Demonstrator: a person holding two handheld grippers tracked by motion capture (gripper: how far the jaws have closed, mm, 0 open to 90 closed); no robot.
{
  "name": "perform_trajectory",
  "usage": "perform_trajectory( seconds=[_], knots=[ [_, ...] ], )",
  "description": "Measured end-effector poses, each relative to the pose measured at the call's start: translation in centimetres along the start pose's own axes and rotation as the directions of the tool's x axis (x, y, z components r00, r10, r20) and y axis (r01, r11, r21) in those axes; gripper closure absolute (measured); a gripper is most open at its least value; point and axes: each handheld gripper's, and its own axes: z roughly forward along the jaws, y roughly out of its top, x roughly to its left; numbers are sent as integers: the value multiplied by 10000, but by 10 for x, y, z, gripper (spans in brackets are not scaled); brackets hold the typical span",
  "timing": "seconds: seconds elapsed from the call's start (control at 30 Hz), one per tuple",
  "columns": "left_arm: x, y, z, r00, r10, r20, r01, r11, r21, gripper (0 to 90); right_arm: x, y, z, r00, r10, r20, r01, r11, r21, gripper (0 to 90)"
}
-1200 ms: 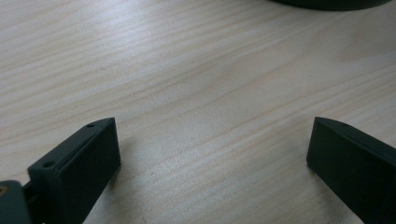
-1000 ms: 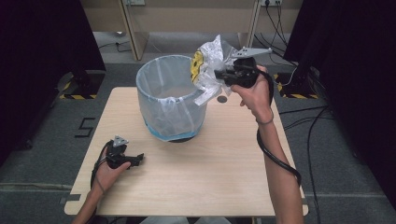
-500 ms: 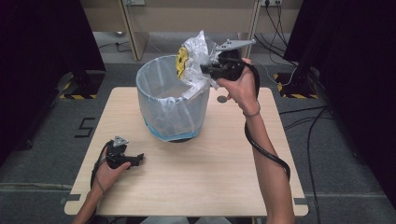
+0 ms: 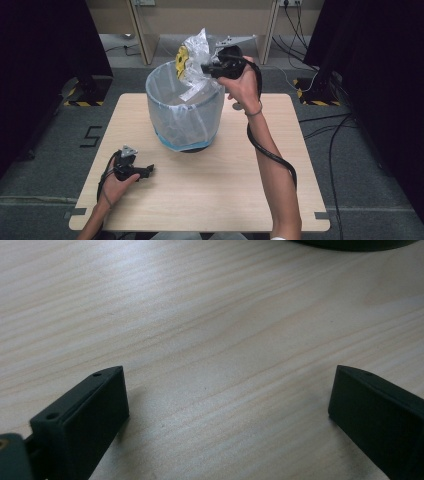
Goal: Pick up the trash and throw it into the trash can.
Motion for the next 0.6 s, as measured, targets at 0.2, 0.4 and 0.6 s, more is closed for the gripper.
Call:
perform_trajectory(
  seconds=[0.2,0.4,0.6],
  knots=[
    [0,0,0,10000,16,-1,-16,10000,7,18,1,-3,13,9999,81,-74,-80,9998,168,840],
    [0,0,0,10000,25,11,-25,10000,6,18,2,-4,23,9999,97,-105,-94,9995,317,839],
    [0,0,0,10000,34,20,-34,10000,0,19,5,-6,32,9998,108,-166,-100,9987,498,837]
  ],
)
